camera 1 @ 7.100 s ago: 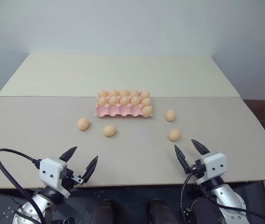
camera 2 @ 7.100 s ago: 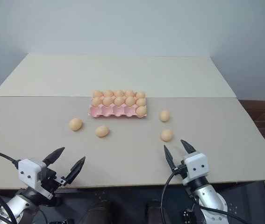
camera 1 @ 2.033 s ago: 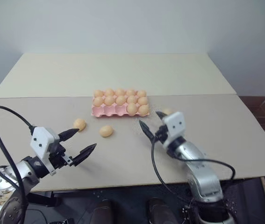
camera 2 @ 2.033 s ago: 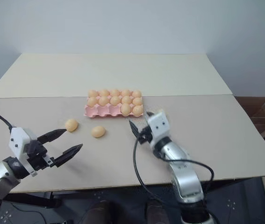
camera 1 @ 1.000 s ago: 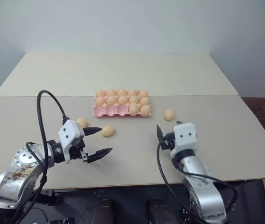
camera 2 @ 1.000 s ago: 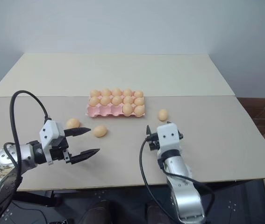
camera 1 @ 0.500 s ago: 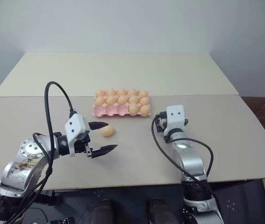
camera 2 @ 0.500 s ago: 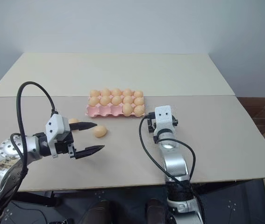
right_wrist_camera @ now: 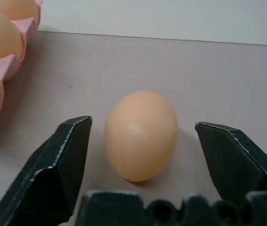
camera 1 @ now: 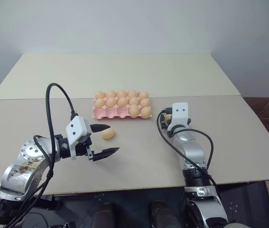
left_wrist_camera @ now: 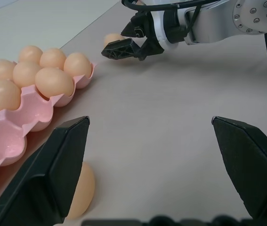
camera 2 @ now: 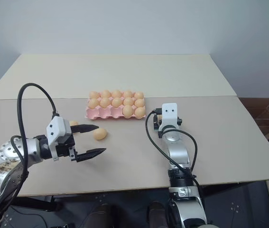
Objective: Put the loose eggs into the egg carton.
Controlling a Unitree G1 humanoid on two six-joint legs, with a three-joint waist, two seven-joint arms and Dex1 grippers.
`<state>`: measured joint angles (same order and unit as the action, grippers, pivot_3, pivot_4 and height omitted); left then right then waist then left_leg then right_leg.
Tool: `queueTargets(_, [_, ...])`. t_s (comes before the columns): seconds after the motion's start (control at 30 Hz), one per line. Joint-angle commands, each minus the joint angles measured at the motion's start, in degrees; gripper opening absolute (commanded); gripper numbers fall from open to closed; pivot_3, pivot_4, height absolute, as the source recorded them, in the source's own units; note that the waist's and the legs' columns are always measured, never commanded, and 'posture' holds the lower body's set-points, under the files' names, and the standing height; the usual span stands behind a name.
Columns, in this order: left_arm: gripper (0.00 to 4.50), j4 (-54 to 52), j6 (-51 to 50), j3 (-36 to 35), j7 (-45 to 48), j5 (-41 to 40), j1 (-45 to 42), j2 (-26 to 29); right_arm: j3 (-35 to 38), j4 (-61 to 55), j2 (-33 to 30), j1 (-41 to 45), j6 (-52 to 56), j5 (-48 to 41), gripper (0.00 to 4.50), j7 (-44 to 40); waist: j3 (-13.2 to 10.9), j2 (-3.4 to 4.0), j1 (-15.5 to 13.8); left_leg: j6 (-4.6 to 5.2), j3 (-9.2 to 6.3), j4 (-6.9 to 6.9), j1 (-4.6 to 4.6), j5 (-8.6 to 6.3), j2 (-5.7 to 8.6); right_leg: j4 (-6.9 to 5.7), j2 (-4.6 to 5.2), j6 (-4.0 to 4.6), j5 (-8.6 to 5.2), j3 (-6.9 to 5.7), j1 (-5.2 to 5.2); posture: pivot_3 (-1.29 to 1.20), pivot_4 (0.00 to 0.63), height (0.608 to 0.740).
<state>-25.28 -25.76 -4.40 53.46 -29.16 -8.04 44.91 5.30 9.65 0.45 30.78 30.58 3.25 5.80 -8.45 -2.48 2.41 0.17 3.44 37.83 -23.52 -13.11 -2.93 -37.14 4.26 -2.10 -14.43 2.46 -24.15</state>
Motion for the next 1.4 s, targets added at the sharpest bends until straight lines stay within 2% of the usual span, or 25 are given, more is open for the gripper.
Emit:
queueTargets(0.03, [4.5,-1.7,1.2,-1.6,-0.1,0.2,0.3,0.6,0.6,-1.0,-0.4,1.3,-1.3,-0.7,2.74,0.5,0.0,0.0,0.1,0.0,0.0,0.0,0.0,0.0,0.0,-0.01,0.0,0.0,0.0,0.0,0.0,0.0,0.15,0.74])
queueTargets(0.17, [4.5,-1.8,0.7,-3.0,-0.9,-0.1,1.5,0.6,0.0,-2.5,-0.6,0.6,-1.2,-0.9,1.65,-0.2,0.0,0.01,0.1,0.0,-0.01,0.0,0.01,0.0,0.0,-0.02,0.0,0.0,0.0,0.0,0.0,0.0,0.15,0.74])
queueTargets(0.23, [4.5,-2.1,0.5,-4.2,-1.5,-0.2,2.6,0.6,-0.7,-4.1,-1.0,-0.2,-1.1,-0.8,1.46,-0.9,0.0,0.01,0.1,0.0,-0.01,0.0,0.0,0.0,0.0,-0.02,0.0,0.0,0.0,0.0,-0.01,0.0,0.15,0.74])
queueTargets(0.47, [4.5,-6.2,-2.7,-16.6,-3.1,-0.7,15.3,3.6,-12.1,-30.5,-9.2,-8.2,4.6,-1.9,1.33,-15.1,-0.1,0.13,0.3,0.0,-0.05,0.0,-0.11,0.0,-0.03,-0.05,0.02,0.0,0.0,-0.01,-0.13,0.0,0.15,0.74])
queueTargets(0.57, [4.5,-6.9,-3.5,-19.4,-3.9,0.7,18.9,4.6,-18.9,-36.2,-12.0,-8.0,6.3,-2.1,1.33,-20.8,-0.1,0.14,0.3,0.0,-0.04,0.0,0.04,0.0,-0.07,-0.05,0.0,0.01,0.01,0.0,-0.04,0.0,0.15,0.74])
queueTargets(0.67, [4.5,-6.8,-3.6,-19.9,-4.2,0.6,19.5,5.0,-23.1,-34.1,-11.3,-5.7,5.3,-0.9,1.33,-22.0,-0.1,0.14,0.1,0.0,-0.01,0.0,0.21,0.0,-0.07,-0.04,-0.01,0.04,0.0,-0.04,0.08,0.0,0.15,0.74])
queueTargets(0.8, [4.5,-7.1,-4.3,-20.4,-4.6,-0.9,18.2,5.0,-27.0,-23.9,-9.1,0.5,1.6,0.8,1.33,-23.0,-0.1,0.1,-0.2,0.0,0.03,0.0,0.16,0.02,-0.03,0.01,0.04,0.05,0.0,-0.03,0.08,0.0,0.15,0.74])
queueTargets(1.0, [4.5,-6.3,-5.1,-20.6,-5.0,-0.4,16.7,5.7,-27.8,-10.5,-6.8,8.0,-4.2,2.4,1.33,-24.1,-0.1,0.1,0.0,-0.01,0.02,0.0,-0.03,0.02,-0.03,0.0,0.03,0.05,0.0,-0.06,-0.08,0.0,0.15,0.74])
queueTargets(1.4, [4.5,-6.4,-5.8,-18.7,-5.3,-0.7,13.5,5.7,-28.8,8.6,-2.7,17.7,-11.8,6.3,1.33,-25.8,-0.1,0.11,0.2,-0.01,0.03,0.0,-0.01,0.02,-0.03,-0.05,0.03,0.06,0.03,-0.06,-0.09,0.0,0.15,0.74])
